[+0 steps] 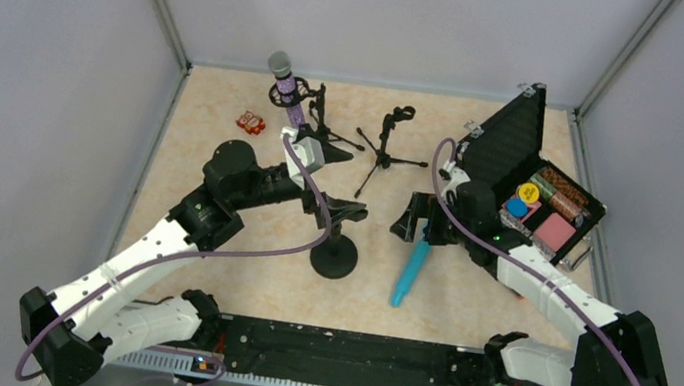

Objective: Attach the microphones to the stand

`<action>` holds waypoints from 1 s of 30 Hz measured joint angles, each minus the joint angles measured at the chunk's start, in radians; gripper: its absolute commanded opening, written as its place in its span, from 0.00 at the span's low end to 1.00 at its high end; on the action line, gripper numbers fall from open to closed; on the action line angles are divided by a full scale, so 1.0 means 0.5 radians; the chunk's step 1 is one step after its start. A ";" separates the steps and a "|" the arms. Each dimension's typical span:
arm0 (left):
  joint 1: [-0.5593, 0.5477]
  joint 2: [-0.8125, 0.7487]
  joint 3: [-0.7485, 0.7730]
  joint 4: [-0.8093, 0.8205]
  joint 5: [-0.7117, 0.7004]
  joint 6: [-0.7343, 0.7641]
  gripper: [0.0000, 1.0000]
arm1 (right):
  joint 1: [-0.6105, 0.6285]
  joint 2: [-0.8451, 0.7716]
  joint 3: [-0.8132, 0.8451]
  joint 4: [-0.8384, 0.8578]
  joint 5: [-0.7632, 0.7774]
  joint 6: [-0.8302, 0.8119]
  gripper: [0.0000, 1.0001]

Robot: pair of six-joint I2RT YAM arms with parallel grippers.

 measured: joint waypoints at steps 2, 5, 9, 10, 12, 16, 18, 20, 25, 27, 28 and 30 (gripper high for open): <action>0.000 -0.009 -0.010 -0.021 -0.009 0.020 0.99 | -0.008 0.000 0.040 -0.031 -0.007 0.009 0.99; 0.000 -0.022 -0.018 -0.076 -0.021 0.071 0.99 | -0.032 0.000 0.122 -0.082 -0.024 0.022 0.99; 0.000 -0.061 -0.031 -0.165 -0.039 0.147 0.99 | -0.097 -0.017 0.264 -0.149 -0.062 0.048 0.99; 0.000 -0.077 -0.040 -0.179 -0.048 0.172 0.99 | -0.115 -0.026 0.301 -0.172 -0.066 0.051 0.99; 0.000 -0.116 -0.057 -0.227 -0.072 0.219 0.99 | -0.151 -0.047 0.379 -0.213 -0.072 0.063 0.99; -0.001 -0.184 -0.092 -0.304 -0.124 0.311 0.99 | -0.229 -0.089 0.541 -0.272 -0.077 0.063 0.99; 0.000 -0.217 -0.108 -0.345 -0.160 0.368 0.99 | -0.250 -0.108 0.597 -0.304 -0.063 0.049 0.99; 0.000 -0.246 -0.127 -0.379 -0.201 0.419 0.99 | -0.259 -0.122 0.651 -0.372 -0.026 0.014 0.99; 0.000 -0.302 -0.156 -0.473 -0.307 0.518 0.99 | -0.264 -0.147 0.681 -0.574 0.140 -0.077 0.99; 0.000 -0.327 -0.159 -0.504 -0.352 0.551 0.99 | -0.266 -0.164 0.677 -0.654 0.219 -0.105 0.99; 0.000 -0.344 -0.165 -0.513 -0.378 0.571 0.99 | -0.267 -0.179 0.672 -0.695 0.270 -0.118 0.99; 0.000 -0.380 -0.180 -0.532 -0.423 0.597 0.99 | -0.271 -0.220 0.636 -0.733 0.370 -0.138 0.99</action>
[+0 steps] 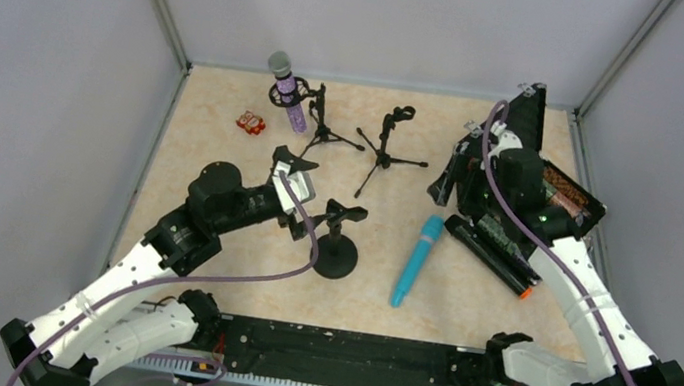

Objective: Attach the microphones to the stand

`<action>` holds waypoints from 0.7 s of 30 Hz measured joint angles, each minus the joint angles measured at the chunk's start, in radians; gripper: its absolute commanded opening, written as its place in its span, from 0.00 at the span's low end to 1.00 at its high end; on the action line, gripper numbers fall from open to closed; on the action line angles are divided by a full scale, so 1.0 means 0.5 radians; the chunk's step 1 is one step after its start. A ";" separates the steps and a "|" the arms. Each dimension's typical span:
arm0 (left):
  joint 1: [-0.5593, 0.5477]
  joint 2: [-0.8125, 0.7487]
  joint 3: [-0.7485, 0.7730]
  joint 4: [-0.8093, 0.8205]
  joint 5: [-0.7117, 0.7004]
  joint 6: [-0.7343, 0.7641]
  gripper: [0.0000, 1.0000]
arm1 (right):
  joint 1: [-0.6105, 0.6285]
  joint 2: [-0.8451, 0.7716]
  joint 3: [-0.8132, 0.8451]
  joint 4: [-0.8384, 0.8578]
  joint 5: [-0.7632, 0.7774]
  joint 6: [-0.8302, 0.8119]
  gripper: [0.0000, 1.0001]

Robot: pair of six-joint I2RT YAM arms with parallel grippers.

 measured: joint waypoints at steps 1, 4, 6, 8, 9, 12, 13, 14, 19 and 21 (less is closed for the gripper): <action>0.000 -0.020 -0.010 -0.012 -0.032 0.011 0.99 | -0.002 -0.024 -0.027 -0.023 0.060 -0.008 0.99; -0.001 -0.070 -0.049 -0.034 -0.148 0.024 0.99 | -0.019 -0.066 -0.117 -0.080 0.218 -0.016 0.99; 0.000 -0.097 -0.085 -0.032 -0.275 0.020 0.99 | -0.067 -0.069 -0.194 -0.102 0.280 -0.013 0.99; -0.001 -0.117 -0.126 -0.029 -0.418 0.009 0.99 | -0.142 -0.068 -0.259 -0.115 0.298 -0.010 0.99; 0.000 -0.124 -0.142 -0.029 -0.478 0.006 0.99 | -0.188 -0.067 -0.294 -0.115 0.301 -0.010 0.99; 0.000 -0.145 -0.195 -0.020 -0.678 -0.005 0.99 | -0.290 -0.032 -0.362 -0.111 0.296 -0.010 0.99; 0.000 -0.150 -0.206 -0.020 -0.723 -0.006 0.99 | -0.315 -0.013 -0.378 -0.104 0.292 -0.010 0.99; 0.000 -0.156 -0.217 -0.015 -0.773 -0.006 0.99 | -0.342 0.012 -0.393 -0.095 0.281 -0.010 0.99; 0.000 -0.193 -0.301 0.063 -0.927 -0.002 0.99 | -0.426 0.117 -0.473 -0.061 0.250 -0.010 0.99; 0.000 -0.201 -0.338 0.081 -0.967 0.002 0.99 | -0.442 0.140 -0.510 -0.047 0.248 -0.011 0.99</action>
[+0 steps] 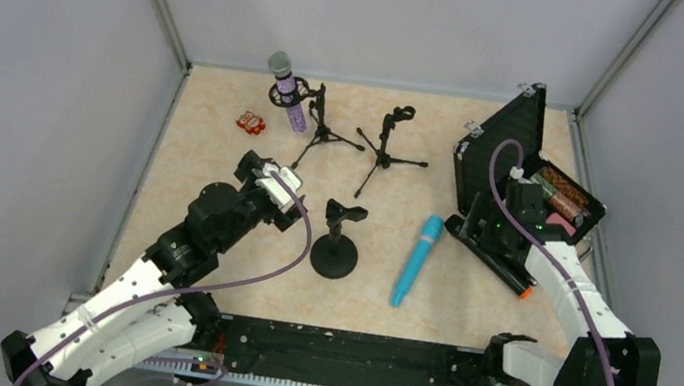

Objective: Attach the microphones to the stand

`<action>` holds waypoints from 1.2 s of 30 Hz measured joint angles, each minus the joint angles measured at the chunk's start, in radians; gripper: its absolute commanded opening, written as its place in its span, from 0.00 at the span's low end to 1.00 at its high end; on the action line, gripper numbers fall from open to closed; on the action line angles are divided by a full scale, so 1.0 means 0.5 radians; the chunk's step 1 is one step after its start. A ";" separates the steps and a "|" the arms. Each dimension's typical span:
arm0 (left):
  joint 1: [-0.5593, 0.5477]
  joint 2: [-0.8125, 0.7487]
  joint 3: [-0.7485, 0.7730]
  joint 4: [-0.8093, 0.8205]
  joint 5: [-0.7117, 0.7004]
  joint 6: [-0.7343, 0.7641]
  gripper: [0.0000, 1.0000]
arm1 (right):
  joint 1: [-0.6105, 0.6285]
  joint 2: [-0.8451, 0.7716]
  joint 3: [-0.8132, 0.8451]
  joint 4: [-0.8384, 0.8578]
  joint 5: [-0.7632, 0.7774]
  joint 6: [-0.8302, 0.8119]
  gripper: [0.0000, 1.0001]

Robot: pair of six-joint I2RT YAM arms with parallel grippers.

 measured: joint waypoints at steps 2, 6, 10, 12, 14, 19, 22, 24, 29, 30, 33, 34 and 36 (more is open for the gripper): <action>0.000 0.001 -0.021 0.004 -0.019 0.002 0.99 | -0.011 0.026 -0.040 0.026 -0.007 0.000 0.99; 0.000 0.001 -0.040 0.019 -0.046 0.002 0.99 | -0.037 0.099 -0.086 0.097 -0.015 -0.005 0.99; 0.000 0.002 -0.058 0.040 -0.052 0.002 0.99 | -0.054 0.172 -0.104 0.161 -0.027 -0.005 0.99; 0.000 0.002 -0.067 0.048 -0.052 0.002 0.99 | -0.058 0.192 -0.106 0.175 -0.036 -0.004 0.99; 0.000 0.002 -0.072 0.050 -0.052 0.002 0.99 | -0.058 0.193 -0.121 0.197 -0.050 -0.002 0.99; 0.000 0.002 -0.092 0.069 -0.053 0.002 0.99 | -0.058 0.192 -0.168 0.227 -0.092 0.019 0.96; 0.000 0.002 -0.098 0.078 -0.054 0.002 0.99 | -0.058 0.192 -0.203 0.226 -0.162 0.052 0.94; 0.001 0.002 -0.098 0.081 -0.057 0.003 0.99 | -0.058 0.192 -0.219 0.225 -0.211 0.079 0.93; 0.004 0.001 -0.098 0.092 -0.059 0.003 0.99 | -0.058 0.209 -0.234 0.235 -0.287 0.132 0.86; 0.004 0.001 -0.099 0.095 -0.059 0.003 0.99 | -0.058 0.220 -0.234 0.238 -0.296 0.144 0.83; 0.005 0.000 -0.099 0.102 -0.060 0.005 0.99 | -0.027 0.232 -0.243 0.252 -0.294 0.183 0.76; 0.007 -0.001 -0.102 0.109 -0.059 0.005 0.99 | -0.002 0.232 -0.247 0.253 -0.279 0.193 0.75; 0.011 -0.006 -0.111 0.119 -0.059 0.005 0.99 | 0.087 0.233 -0.252 0.253 -0.249 0.211 0.73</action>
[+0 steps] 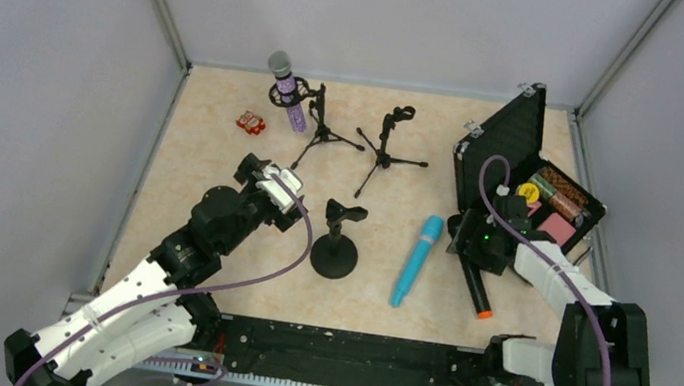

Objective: Attach the microphones to the stand

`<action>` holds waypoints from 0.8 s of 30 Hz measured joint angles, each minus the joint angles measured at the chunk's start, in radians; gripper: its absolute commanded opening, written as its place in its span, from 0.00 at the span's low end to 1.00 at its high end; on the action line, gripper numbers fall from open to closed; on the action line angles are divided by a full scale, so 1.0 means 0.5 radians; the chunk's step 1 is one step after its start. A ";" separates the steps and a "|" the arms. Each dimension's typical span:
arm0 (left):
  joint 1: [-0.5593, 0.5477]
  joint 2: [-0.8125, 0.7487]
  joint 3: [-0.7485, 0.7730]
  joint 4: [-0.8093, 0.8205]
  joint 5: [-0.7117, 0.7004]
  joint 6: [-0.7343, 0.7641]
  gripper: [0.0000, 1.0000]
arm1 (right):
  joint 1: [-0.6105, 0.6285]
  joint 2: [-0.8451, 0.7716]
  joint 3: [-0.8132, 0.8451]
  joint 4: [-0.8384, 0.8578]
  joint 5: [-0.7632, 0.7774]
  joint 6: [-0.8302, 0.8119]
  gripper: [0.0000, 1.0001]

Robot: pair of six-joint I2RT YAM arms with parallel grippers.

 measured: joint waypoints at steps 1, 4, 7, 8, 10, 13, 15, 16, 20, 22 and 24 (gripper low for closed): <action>0.001 -0.002 -0.005 0.003 0.001 0.000 0.99 | 0.056 0.000 -0.002 0.001 0.024 0.013 0.72; 0.002 -0.010 -0.014 0.004 0.001 0.001 0.99 | 0.187 0.000 -0.007 0.002 0.100 0.037 0.65; 0.002 -0.011 -0.014 0.005 0.003 0.001 0.99 | 0.245 0.000 -0.011 -0.002 0.154 0.063 0.51; 0.002 -0.011 -0.014 0.004 0.005 0.001 0.99 | 0.251 0.000 -0.017 0.001 0.174 0.071 0.45; 0.002 -0.011 -0.014 0.005 0.009 0.001 0.99 | 0.252 0.000 -0.025 -0.002 0.192 0.077 0.32; 0.002 -0.011 -0.019 0.004 0.009 0.001 0.99 | 0.266 -0.002 -0.035 0.015 0.160 0.070 0.20; 0.002 -0.011 -0.020 0.005 0.009 0.001 0.99 | 0.292 -0.003 -0.041 0.027 0.156 0.076 0.19; 0.002 -0.012 -0.021 0.005 0.009 0.001 0.99 | 0.299 -0.005 -0.044 0.032 0.159 0.079 0.17; 0.002 -0.024 -0.023 0.005 0.009 0.001 0.99 | 0.369 -0.020 -0.049 0.034 0.214 0.084 0.05; 0.002 -0.028 -0.024 0.005 0.009 0.001 0.99 | 0.400 -0.037 -0.061 0.034 0.220 0.084 0.00; 0.002 -0.032 -0.027 0.005 0.009 0.001 0.99 | 0.411 -0.072 -0.074 0.022 0.223 0.083 0.00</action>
